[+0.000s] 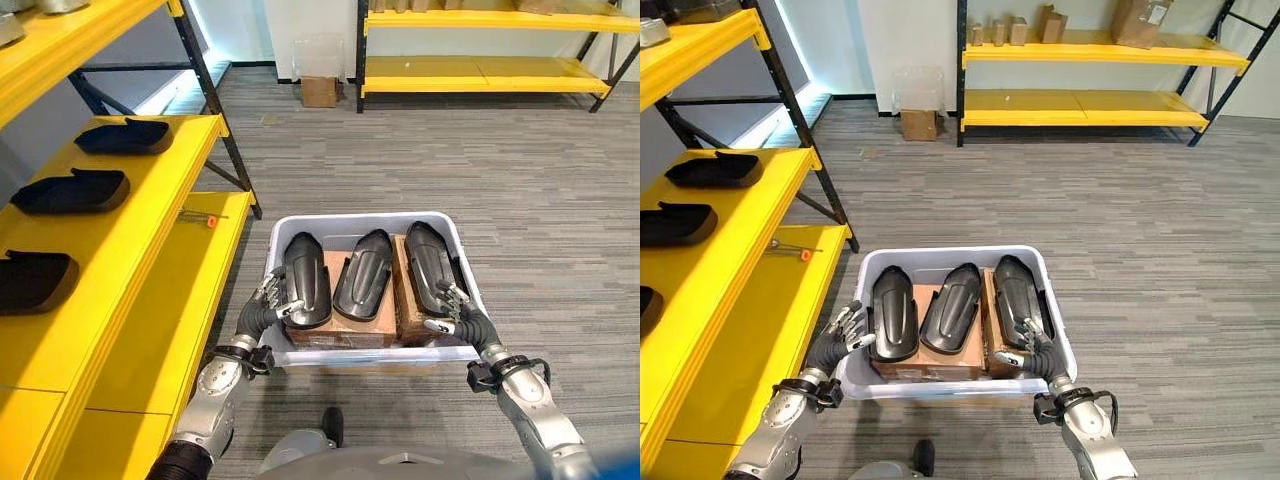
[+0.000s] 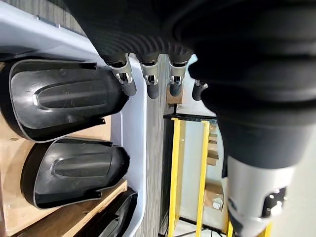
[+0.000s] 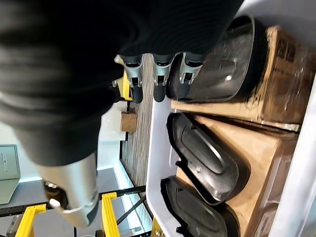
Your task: Move parts from the plastic box to the shelf.
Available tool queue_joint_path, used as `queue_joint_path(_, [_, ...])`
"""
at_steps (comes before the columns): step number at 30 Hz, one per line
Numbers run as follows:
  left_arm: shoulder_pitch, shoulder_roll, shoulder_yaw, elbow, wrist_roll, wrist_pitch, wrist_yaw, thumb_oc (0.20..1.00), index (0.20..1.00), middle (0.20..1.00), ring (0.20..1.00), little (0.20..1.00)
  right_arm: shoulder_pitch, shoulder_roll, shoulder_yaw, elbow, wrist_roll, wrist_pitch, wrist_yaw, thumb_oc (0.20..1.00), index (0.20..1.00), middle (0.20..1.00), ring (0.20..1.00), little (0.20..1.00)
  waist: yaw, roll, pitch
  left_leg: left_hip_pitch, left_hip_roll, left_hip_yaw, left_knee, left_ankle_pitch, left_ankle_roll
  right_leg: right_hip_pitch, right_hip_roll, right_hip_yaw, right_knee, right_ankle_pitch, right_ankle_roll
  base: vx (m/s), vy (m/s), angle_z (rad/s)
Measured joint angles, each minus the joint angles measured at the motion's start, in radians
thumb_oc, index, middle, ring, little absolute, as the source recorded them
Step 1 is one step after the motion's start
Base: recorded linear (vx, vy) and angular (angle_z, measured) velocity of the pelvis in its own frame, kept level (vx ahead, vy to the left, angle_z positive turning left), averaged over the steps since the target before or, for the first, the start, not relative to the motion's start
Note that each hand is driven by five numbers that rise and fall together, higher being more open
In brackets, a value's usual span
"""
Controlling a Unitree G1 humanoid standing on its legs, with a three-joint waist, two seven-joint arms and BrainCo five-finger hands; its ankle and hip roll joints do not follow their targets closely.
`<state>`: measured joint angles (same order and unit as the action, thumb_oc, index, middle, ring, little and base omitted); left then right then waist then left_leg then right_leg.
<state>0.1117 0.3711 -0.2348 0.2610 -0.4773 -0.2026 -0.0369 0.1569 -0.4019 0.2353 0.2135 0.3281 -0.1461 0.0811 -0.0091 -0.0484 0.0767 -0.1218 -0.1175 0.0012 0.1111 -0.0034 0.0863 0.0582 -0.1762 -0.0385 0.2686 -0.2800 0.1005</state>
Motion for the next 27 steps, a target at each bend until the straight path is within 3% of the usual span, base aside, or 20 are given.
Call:
queue_joint_path(4, [0.002, 0.0, 0.0, 0.0, 0.0, 0.001, 0.0, 1.0, 1.0, 1.0, 1.0, 1.0, 0.0, 0.002, 0.001, -0.001, 0.001, 0.0, 0.006, 1.0, 1.0, 1.0, 1.0, 1.0, 0.001, -0.013, -0.01, -0.018, -0.003, 0.01, 0.017, -0.022, 0.011, -0.025, -0.002, 0.001, 0.035, 0.001, 0.001, 0.04, 0.09, -0.09])
queue_joint_path(7, [0.011, 0.006, 0.0, -0.002, 0.0, 0.001, 0.0, 1.0, 1.0, 1.0, 1.0, 1.0, -0.001, 0.003, 0.009, -0.001, 0.001, 0.001, 0.005, 1.0, 1.0, 1.0, 1.0, 1.0, -0.001, -0.001, -0.011, -0.006, 0.017, 0.013, 0.004, -0.021, 0.016, -0.16, -0.002, 0.0, 0.283, 0.033, 0.006, 0.03, 0.072, -0.07])
queue_joint_path(10, [0.025, 0.017, 0.0, -0.002, 0.0, 0.003, 0.001, 1.0, 1.0, 1.0, 1.0, 1.0, 0.009, 0.008, 0.013, -0.003, 0.002, 0.001, 0.005, 1.0, 1.0, 1.0, 1.0, 1.0, -0.007, 0.003, -0.011, 0.021, 0.021, -0.005, -0.001, -0.021, 0.046, -0.205, -0.019, -0.004, 0.358, 0.041, 0.011, 0.09, -0.02, 0.03])
queue_joint_path(12, [0.024, 0.018, 0.0, -0.002, 0.0, 0.002, 0.001, 1.0, 1.0, 1.0, 1.0, 1.0, 0.008, 0.006, 0.012, -0.024, 0.001, 0.0, 0.0, 1.0, 1.0, 1.0, 1.0, 1.0, 0.0, 0.025, 0.0, 0.008, 0.033, 0.011, 0.029, -0.037, 0.04, -0.224, -0.16, -0.065, 0.264, 0.064, 0.006, 0.09, -0.19, -0.06])
queue_joint_path(13, [0.029, 0.016, -0.001, 0.0, 0.0, 0.002, 0.002, 1.0, 1.0, 1.0, 1.0, 1.0, 0.003, 0.002, 0.015, -0.03, 0.0, 0.0, -0.001, 1.0, 1.0, 1.0, 1.0, 1.0, 0.012, 0.042, 0.008, -0.001, 0.043, 0.026, 0.047, -0.052, 0.03, -0.217, -0.239, -0.138, 0.164, 0.094, 0.016, 0.06, -0.165, -0.37])
queue_joint_path(14, [0.032, 0.015, 0.0, 0.0, -0.001, 0.002, 0.003, 1.0, 1.0, 1.0, 1.0, 1.0, -0.001, 0.003, 0.015, -0.031, 0.0, 0.0, -0.003, 1.0, 1.0, 1.0, 1.0, 1.0, 0.025, 0.05, 0.013, -0.002, 0.056, 0.031, 0.059, -0.066, 0.01, -0.199, -0.28, -0.188, 0.042, 0.144, 0.034, 0.06, -0.183, -0.36])
queue_joint_path(16, [0.032, 0.02, 0.002, 0.001, -0.001, 0.001, 0.011, 1.0, 1.0, 1.0, 1.0, 1.0, -0.004, 0.004, 0.025, -0.032, 0.0, 0.001, -0.004, 1.0, 1.0, 1.0, 1.0, 1.0, 0.023, 0.063, 0.03, 0.0, 0.075, 0.016, 0.061, -0.059, -0.02, -0.18, -0.295, -0.163, -0.075, 0.231, 0.106, 0.07, -0.269, 0.06])
queue_joint_path(17, [0.026, 0.036, 0.004, 0.001, -0.001, 0.001, 0.019, 1.0, 1.0, 1.0, 1.0, 1.0, -0.001, 0.005, 0.028, -0.032, 0.0, 0.001, -0.003, 1.0, 1.0, 1.0, 1.0, 1.0, 0.011, 0.016, 0.035, 0.013, 0.08, -0.004, 0.03, -0.035, -0.054, -0.142, -0.235, -0.073, -0.16, 0.266, 0.153, 0.06, -0.268, 0.54])
queue_joint_path(19, [0.031, 0.05, 0.006, 0.008, 0.001, -0.002, 0.016, 1.0, 1.0, 1.0, 1.0, 1.0, 0.013, 0.017, 0.027, -0.031, 0.001, 0.002, -0.001, 1.0, 1.0, 1.0, 1.0, 1.0, 0.001, -0.052, 0.031, 0.023, 0.073, -0.021, 0.021, -0.033, -0.093, -0.101, -0.176, -0.056, -0.188, 0.268, 0.125, 0.03, -0.203, 0.43])
queue_joint_path(20, [0.043, 0.016, -0.002, 0.017, 0.0, 0.004, 0.018, 1.0, 1.0, 1.0, 1.0, 1.0, 0.018, 0.002, 0.014, -0.031, 0.001, 0.008, -0.003, 1.0, 1.0, 1.0, 1.0, 1.0, 0.001, -0.028, 0.023, 0.026, 0.116, -0.012, 0.013, -0.028, -0.105, -0.095, -0.149, -0.077, -0.186, 0.281, 0.11, 0.01, -0.208, 0.08])
queue_joint_path(23, [0.081, -0.042, -0.009, 0.003, -0.001, 0.004, 0.009, 1.0, 1.0, 1.0, 1.0, 1.0, 0.035, -0.064, -0.003, -0.06, 0.001, 0.008, -0.003, 1.0, 1.0, 1.0, 1.0, 1.0, -0.008, 0.033, -0.004, 0.036, 0.224, -0.042, -0.038, -0.004, -0.149, -0.105, -0.039, -0.109, -0.17, 0.237, 0.06, 0.02, -0.236, 0.08])
queue_joint_path(26, [0.083, -0.043, -0.009, -0.004, -0.002, 0.004, -0.001, 1.0, 1.0, 1.0, 1.0, 1.0, 0.035, -0.074, -0.005, -0.06, 0.001, 0.008, -0.001, 1.0, 1.0, 1.0, 1.0, 1.0, -0.02, 0.046, -0.012, 0.068, 0.288, -0.035, -0.072, 0.006, -0.16, -0.105, 0.017, -0.115, -0.16, 0.216, 0.03, 0.04, -0.247, -0.09])
queue_joint_path(27, [0.084, -0.043, -0.007, -0.004, -0.002, 0.004, -0.001, 1.0, 1.0, 1.0, 1.0, 1.0, 0.035, -0.071, -0.003, -0.06, 0.001, 0.008, -0.002, 1.0, 1.0, 1.0, 1.0, 1.0, -0.023, 0.042, -0.014, 0.073, 0.29, -0.031, -0.078, 0.007, -0.161, -0.107, 0.026, -0.114, -0.159, 0.212, 0.022, 0.04, -0.185, -0.16])
